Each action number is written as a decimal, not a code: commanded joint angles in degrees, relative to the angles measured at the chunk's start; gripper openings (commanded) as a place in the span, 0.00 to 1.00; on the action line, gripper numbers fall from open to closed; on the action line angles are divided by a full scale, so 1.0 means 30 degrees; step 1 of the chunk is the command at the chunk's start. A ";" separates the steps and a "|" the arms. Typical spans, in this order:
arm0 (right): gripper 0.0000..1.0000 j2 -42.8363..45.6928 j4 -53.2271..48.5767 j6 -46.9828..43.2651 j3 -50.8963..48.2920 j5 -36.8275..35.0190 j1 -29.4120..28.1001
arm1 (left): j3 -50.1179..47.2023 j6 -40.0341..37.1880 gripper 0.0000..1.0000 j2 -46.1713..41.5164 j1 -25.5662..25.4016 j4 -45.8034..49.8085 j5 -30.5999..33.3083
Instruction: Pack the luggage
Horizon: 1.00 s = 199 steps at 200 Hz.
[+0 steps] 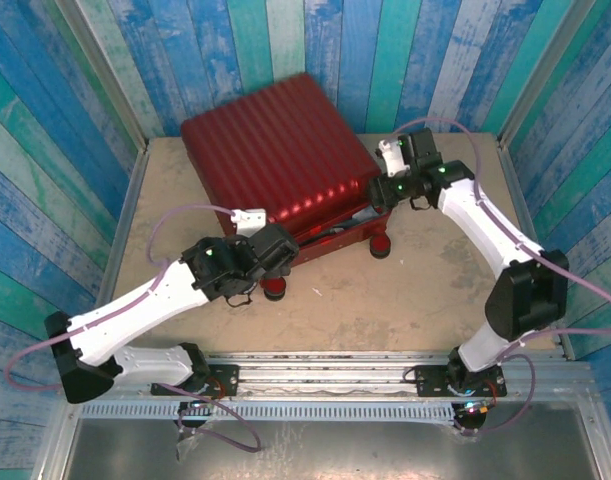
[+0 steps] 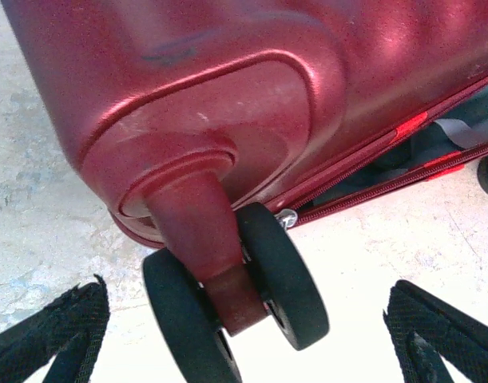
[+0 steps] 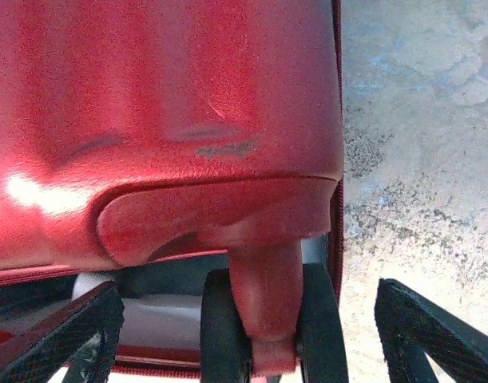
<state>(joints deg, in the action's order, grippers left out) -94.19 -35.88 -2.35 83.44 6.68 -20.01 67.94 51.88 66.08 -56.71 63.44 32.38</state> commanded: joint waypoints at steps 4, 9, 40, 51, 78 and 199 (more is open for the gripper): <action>0.84 -0.0860 -0.1030 -0.0790 0.0587 -0.0346 0.0020 | -0.0314 -0.0315 0.93 -0.1000 0.0308 -0.0266 -0.0100; 0.83 -0.0994 -0.1071 -0.0841 0.0657 -0.0482 0.0020 | -0.0365 -0.0329 0.93 -0.1047 0.0352 -0.0285 -0.0128; 0.78 -0.1587 -0.1491 -0.1146 0.1091 -0.0393 -0.0039 | -0.0772 -0.0591 0.94 -0.1088 0.0672 -0.0503 -0.0331; 0.75 -0.1660 -0.1437 -0.1179 0.1092 -0.0238 -0.0139 | -0.0970 -0.0690 0.94 -0.1055 0.0836 -0.0676 -0.0384; 0.64 -0.1853 -0.1434 -0.1150 0.1103 -0.0737 -0.0647 | -0.1760 -0.1199 0.94 -0.1139 0.1663 -0.1826 -0.1157; 0.01 0.3147 -0.2293 -0.0418 0.2412 -0.5133 -0.3011 | -0.4399 -0.1585 0.97 -0.1462 0.2554 -0.5131 -0.2085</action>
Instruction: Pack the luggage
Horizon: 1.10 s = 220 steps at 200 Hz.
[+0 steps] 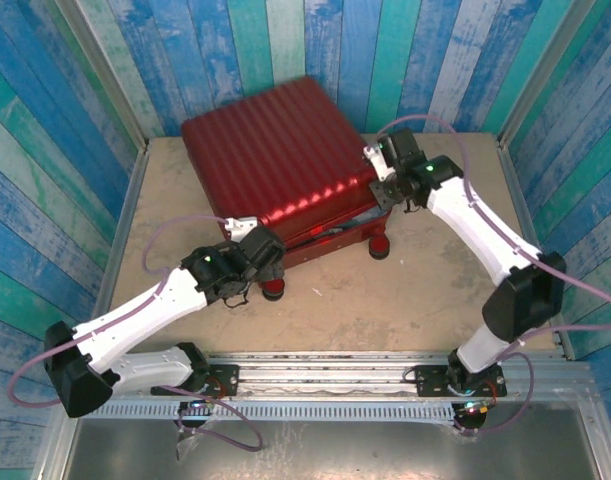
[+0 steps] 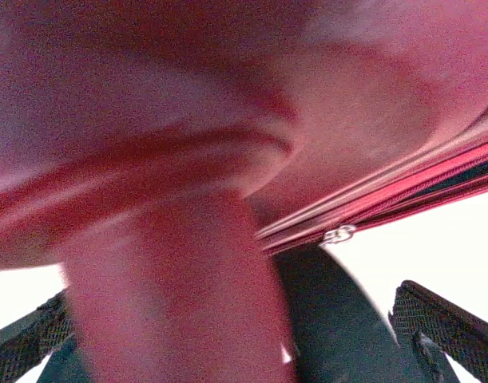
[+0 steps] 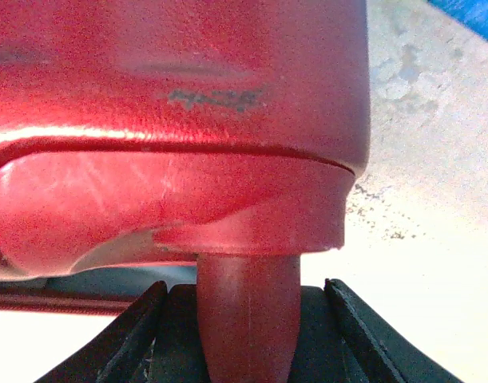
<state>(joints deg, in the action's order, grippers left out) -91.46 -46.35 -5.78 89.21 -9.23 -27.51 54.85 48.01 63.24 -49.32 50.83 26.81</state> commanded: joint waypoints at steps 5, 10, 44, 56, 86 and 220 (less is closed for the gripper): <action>0.01 0.2533 0.1155 0.0871 0.0294 0.0178 -0.0535 | -0.0031 -0.0352 0.97 -0.0492 0.0079 -0.0999 -0.0260; 0.01 0.2792 0.1102 0.1045 0.0064 0.0163 -0.0584 | -0.0006 -0.0382 0.98 -0.0445 0.0092 -0.1100 -0.0313; 0.00 0.4218 0.1696 0.1655 -0.2369 -0.0415 -0.0675 | 0.0027 -0.0568 0.99 -0.0280 0.0091 -0.1459 -0.0381; 0.01 0.4306 0.2130 0.1666 -0.3313 -0.0975 -0.0674 | 0.0020 -0.0625 0.99 -0.0278 0.0091 -0.1572 -0.0381; 0.00 0.3778 0.1915 0.2908 -0.4227 -0.2968 -0.0500 | 0.0002 -0.0710 1.00 -0.0468 0.0092 -0.1621 -0.0354; 0.68 0.4400 0.1965 0.5162 -0.5211 -0.2756 0.1024 | 0.1972 -0.0738 0.91 -0.0771 0.0077 0.1066 0.1507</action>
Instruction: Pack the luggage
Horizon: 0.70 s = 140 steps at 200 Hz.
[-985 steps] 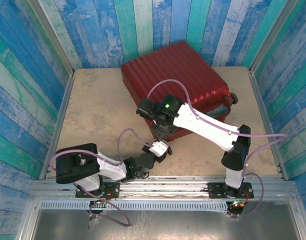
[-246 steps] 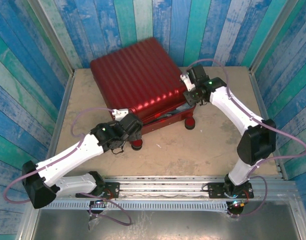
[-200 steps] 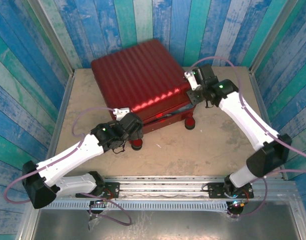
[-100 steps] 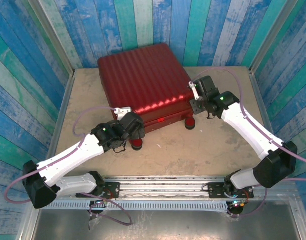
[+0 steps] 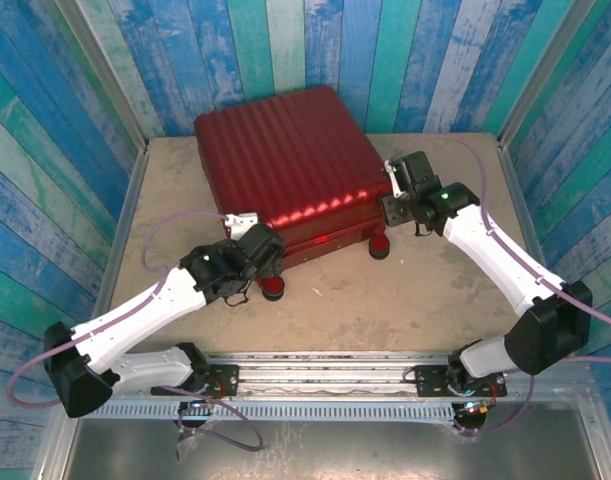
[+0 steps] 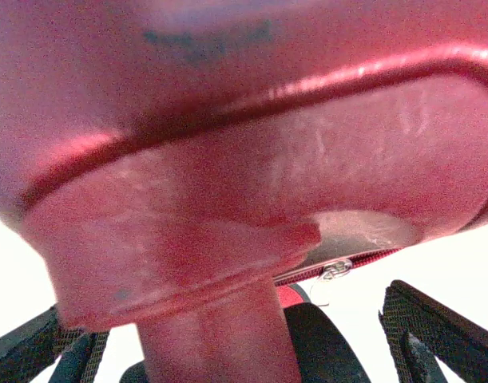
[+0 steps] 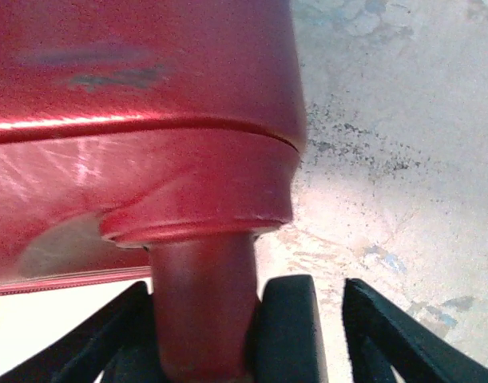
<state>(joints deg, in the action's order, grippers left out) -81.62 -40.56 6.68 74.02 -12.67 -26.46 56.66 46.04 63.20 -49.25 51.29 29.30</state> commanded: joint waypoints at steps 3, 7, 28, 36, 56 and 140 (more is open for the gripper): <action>0.68 0.1220 -0.0007 0.1050 -0.0151 -0.1579 0.0675 | 0.1533 -0.0058 0.91 -0.0785 0.0061 0.1097 0.0705; 0.69 0.1339 -0.0065 0.1117 -0.0151 -0.1540 0.0702 | 0.1766 -0.0005 0.91 -0.0792 0.0070 0.1310 0.0770; 0.70 0.2184 -0.0165 0.1312 -0.0360 -0.1211 0.0704 | 0.2617 -0.0100 0.92 -0.0881 0.0053 0.2339 0.1293; 0.70 0.2537 -0.0191 0.1319 -0.0461 -0.1145 0.0704 | 0.2751 -0.0048 0.92 -0.0881 0.0070 0.2688 0.1542; 0.70 0.3369 -0.0632 0.1517 -0.0540 -0.0974 0.0700 | 0.2766 0.0127 0.93 -0.0794 0.0070 0.3178 0.1897; 0.73 0.7198 0.6298 0.3796 -0.7119 0.5313 -0.4650 | 0.0790 -0.0017 0.86 -0.0793 0.0056 -0.0141 -0.0677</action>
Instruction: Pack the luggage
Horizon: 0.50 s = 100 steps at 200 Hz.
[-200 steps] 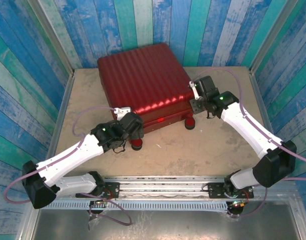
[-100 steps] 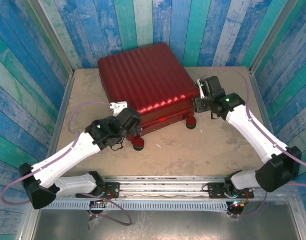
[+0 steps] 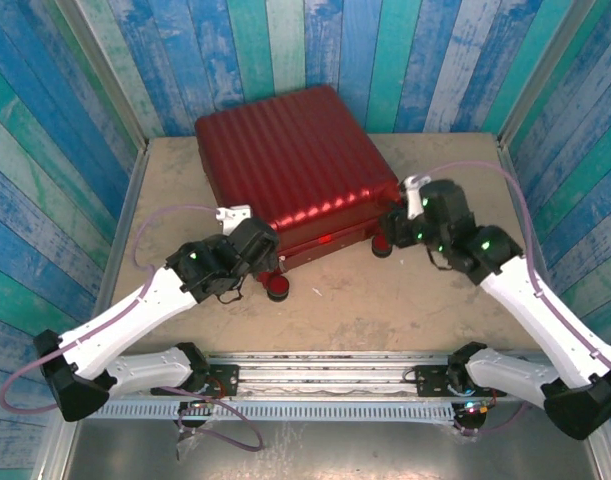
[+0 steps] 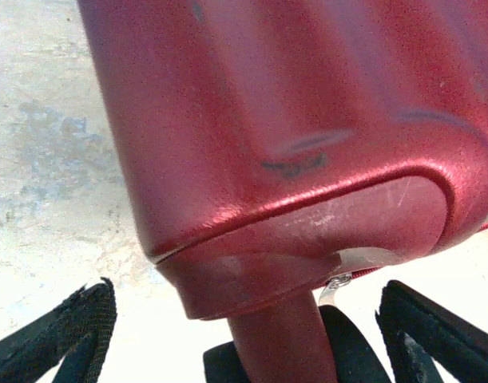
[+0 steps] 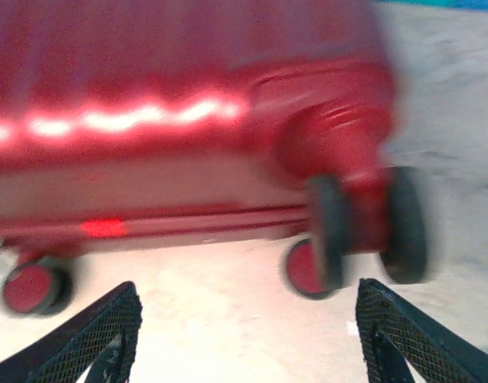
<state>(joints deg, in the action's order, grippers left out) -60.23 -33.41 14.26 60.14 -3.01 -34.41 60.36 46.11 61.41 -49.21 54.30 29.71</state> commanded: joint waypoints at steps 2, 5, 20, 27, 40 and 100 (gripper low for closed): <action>0.73 0.0044 0.4241 0.1314 -0.2723 0.2014 -0.2275 | -0.0471 -0.0052 0.86 -0.0196 0.0038 -0.1221 -0.0858; 0.73 0.0015 0.4730 0.1377 -0.3028 0.1857 -0.2614 | -0.0525 -0.0069 0.85 -0.0192 0.0054 -0.1313 -0.0941; 0.73 -0.0358 0.7492 0.1347 -0.4537 0.1375 -0.4538 | -0.0764 -0.0125 0.85 -0.0276 0.0056 -0.1710 -0.1279; 0.73 -0.0647 0.8826 0.1339 -0.5158 0.1016 -0.5234 | -0.0854 -0.0179 0.84 -0.0334 0.0056 -0.1824 -0.1346; 0.73 -0.1340 1.1680 0.1409 -0.6492 0.0655 -0.6253 | -0.0955 -0.0186 0.84 -0.0400 0.0033 -0.1916 -0.1307; 0.71 -0.6294 2.2091 -0.1975 -0.9484 0.0153 -0.9110 | -0.1851 -0.0019 0.78 -0.1037 0.0052 -0.2515 -0.1193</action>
<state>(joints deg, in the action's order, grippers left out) -75.31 14.68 15.44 33.06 -0.89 -57.71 55.94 46.06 60.31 -49.21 48.49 26.20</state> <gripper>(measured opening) 0.717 0.790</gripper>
